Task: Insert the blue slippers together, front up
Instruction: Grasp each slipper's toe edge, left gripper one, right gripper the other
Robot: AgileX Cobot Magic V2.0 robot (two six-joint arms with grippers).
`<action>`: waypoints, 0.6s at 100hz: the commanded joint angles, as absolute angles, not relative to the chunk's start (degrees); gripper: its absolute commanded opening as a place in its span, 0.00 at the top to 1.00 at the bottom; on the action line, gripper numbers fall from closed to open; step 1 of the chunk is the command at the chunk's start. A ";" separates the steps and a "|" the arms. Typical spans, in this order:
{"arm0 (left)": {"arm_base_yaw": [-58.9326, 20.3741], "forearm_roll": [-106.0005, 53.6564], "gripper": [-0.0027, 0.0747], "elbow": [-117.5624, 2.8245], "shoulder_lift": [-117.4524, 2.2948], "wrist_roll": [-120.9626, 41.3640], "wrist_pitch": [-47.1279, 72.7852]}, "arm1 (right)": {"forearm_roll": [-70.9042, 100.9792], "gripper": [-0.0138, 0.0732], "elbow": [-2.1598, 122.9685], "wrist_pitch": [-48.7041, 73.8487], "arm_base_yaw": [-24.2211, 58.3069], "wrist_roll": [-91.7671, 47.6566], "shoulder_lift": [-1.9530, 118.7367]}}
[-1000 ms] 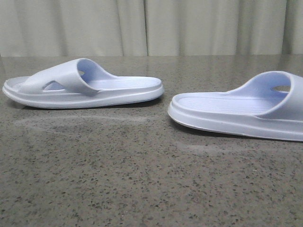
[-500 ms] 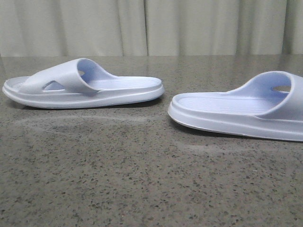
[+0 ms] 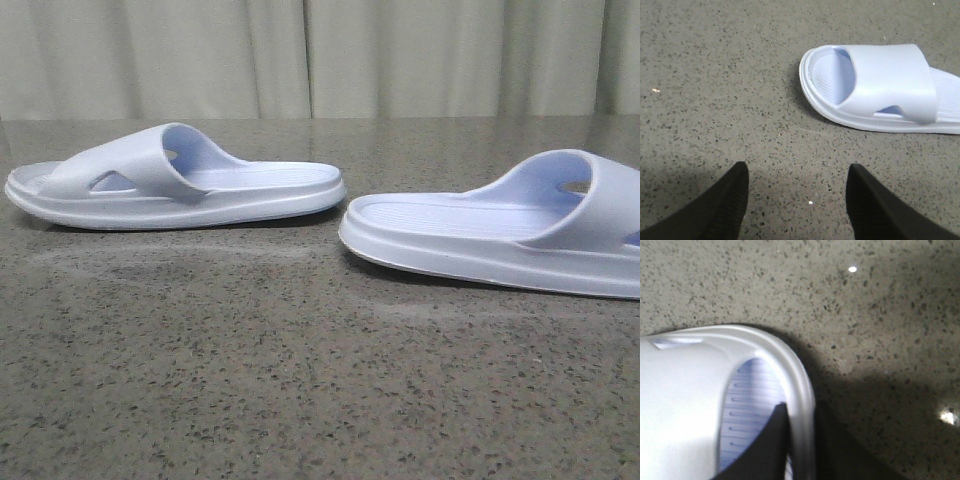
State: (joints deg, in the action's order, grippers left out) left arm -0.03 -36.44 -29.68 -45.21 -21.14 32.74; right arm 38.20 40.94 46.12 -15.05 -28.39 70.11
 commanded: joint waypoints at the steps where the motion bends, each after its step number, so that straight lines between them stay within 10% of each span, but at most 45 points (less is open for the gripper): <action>1: -0.62 -38.58 0.47 -33.35 -47.62 -21.27 32.20 | 39.58 0.96 42.33 46.39 -15.38 -29.52 69.36; 60: 6.31 -65.96 0.47 -49.23 -76.16 -43.32 45.70 | 39.82 0.96 42.33 45.83 -15.38 -29.52 69.36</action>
